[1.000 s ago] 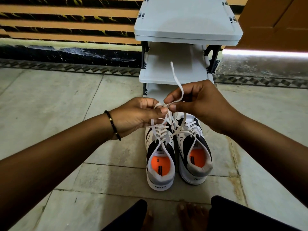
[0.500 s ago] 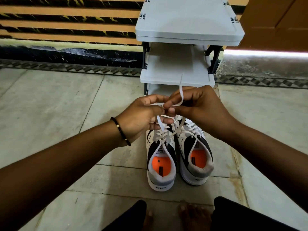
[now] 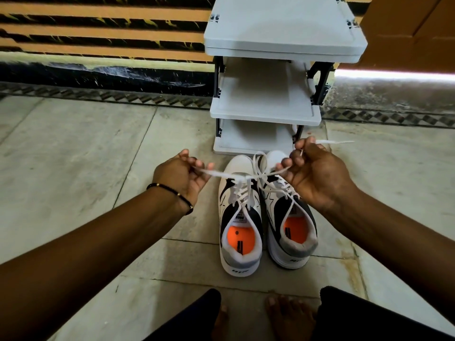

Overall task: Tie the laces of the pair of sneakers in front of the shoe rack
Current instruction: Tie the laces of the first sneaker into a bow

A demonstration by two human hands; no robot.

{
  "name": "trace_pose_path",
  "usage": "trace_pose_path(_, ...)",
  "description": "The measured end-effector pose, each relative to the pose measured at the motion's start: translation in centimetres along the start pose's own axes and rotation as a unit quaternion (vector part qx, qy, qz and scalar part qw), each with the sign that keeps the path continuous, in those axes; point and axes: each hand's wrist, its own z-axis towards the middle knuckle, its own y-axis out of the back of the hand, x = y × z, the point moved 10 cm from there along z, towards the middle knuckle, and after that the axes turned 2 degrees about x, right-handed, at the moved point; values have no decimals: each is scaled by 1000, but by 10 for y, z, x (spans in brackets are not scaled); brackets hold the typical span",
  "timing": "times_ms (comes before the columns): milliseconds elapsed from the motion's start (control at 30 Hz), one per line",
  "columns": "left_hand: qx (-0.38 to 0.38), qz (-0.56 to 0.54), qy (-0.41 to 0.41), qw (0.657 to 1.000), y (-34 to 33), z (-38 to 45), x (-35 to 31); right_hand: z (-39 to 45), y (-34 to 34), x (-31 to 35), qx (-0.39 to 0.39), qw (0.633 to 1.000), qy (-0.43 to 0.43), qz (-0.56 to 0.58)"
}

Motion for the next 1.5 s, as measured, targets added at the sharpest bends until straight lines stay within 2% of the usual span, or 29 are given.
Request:
trace_pose_path(67, 16, 77, -13, 997, 0, 3, 2, 5, 16, -3, -29, 997, 5, -71)
trace_pose_path(100, 30, 177, -42, 983, -1, 5, 0, 9, 22, -3, -30, 991, 15, -127)
trace_pose_path(133, 47, 300, -93, 948, -2, 7, -6, 11, 25, -1, -25, 979, 34, -198)
trace_pose_path(167, 66, 429, -170, 885, -6, 7, -15, 13, 26, 4, -18, 955, 60, -291)
trace_pose_path(200, 87, 544, -265, 792, -13, 3, -25, 13, 25, 11, -11, 912, 92, -399)
trace_pose_path(233, 118, 629, -339, 689, -18, -2, -27, 12, 21, 17, -1, 851, 125, -510)
trace_pose_path(300, 177, 750, -381, 511, -16, -4, -12, 7, 9, 13, 45, 720, 158, -674)
trace_pose_path(333, 201, 793, -374, 438, -10, -1, -1, 6, 7, 6, 74, 677, 150, -717)
trace_pose_path(367, 217, 824, -363, 378, -5, 2, 10, 6, 8, -5, 99, 647, 125, -745)
trace_pose_path(433, 227, 860, -339, 307, 1, 6, 24, 6, 13, -24, 121, 592, 67, -794)
trace_pose_path(533, 189, 888, -293, 301, 7, 18, 19, 4, 9, -24, 105, 520, 64, -846)
trace_pose_path(633, 166, 907, -248, 298, 17, 24, 16, 1, 5, -25, 93, 386, 102, -912)
trace_pose_path(667, 160, 912, -237, 293, 19, 24, 18, 0, 6, -30, 101, 355, 108, -923)
trace_pose_path(700, 152, 916, -232, 291, 18, 23, 19, 1, 8, -35, 107, 343, 104, -927)
trace_pose_path(733, 147, 912, -234, 302, 16, 21, 20, 1, 10, -38, 109, 351, 98, -925)
trace_pose_path(767, 147, 901, -235, 335, 14, 20, 19, 4, 13, -36, 102, 379, 81, -916)
trace_pose_path(833, 170, 871, -200, 417, 15, 19, 23, 8, 19, -28, 84, 473, 42, -876)
trace_pose_path(867, 178, 867, -166, 434, 17, 19, 27, 9, 18, -23, 78, 501, 41, -861)
trace_pose_path(900, 173, 879, -133, 424, 22, 20, 33, 8, 15, -19, 75, 503, 48, -860)
trace_pose_path(933, 152, 899, -110, 396, 26, 22, 37, 7, 11, -15, 70, 483, 68, -870)
trace_pose_path(1000, 87, 920, -82, 373, 29, 25, 36, 0, -3, -14, 69, 414, 141, -896)
trace_pose_path(1033, 68, 917, -76, 386, 27, 24, 35, -4, -12, -18, 86, 397, 180, -896)
trace_pose_path(1133, 116, 888, -122, 428, 4, 19, 50, -16, -29, -43, 174, 436, 200, -860)
trace_pose_path(1167, 145, 872, -136, 447, -3, 15, 58, -19, -31, -54, 202, 434, 187, -858)
trace_pose_path(1233, 166, 845, -145, 488, -9, 8, 68, -24, -32, -72, 239, 388, 179, -872)
trace_pose_path(1267, 162, 839, -149, 497, -10, 6, 71, -24, -31, -76, 245, 379, 176, -875)
trace_pose_path(1300, 157, 839, -158, 496, -11, 4, 73, -23, -29, -79, 245, 390, 168, -872)
trace_pose_path(1400, 159, 835, -186, 493, -13, 3, 75, -14, -16, -81, 227, 483, 115, -838)
trace_pose_path(1500, 169, 783, -207, 561, -15, 5, 69, -8, -6, -81, 209, 563, 66, -797)
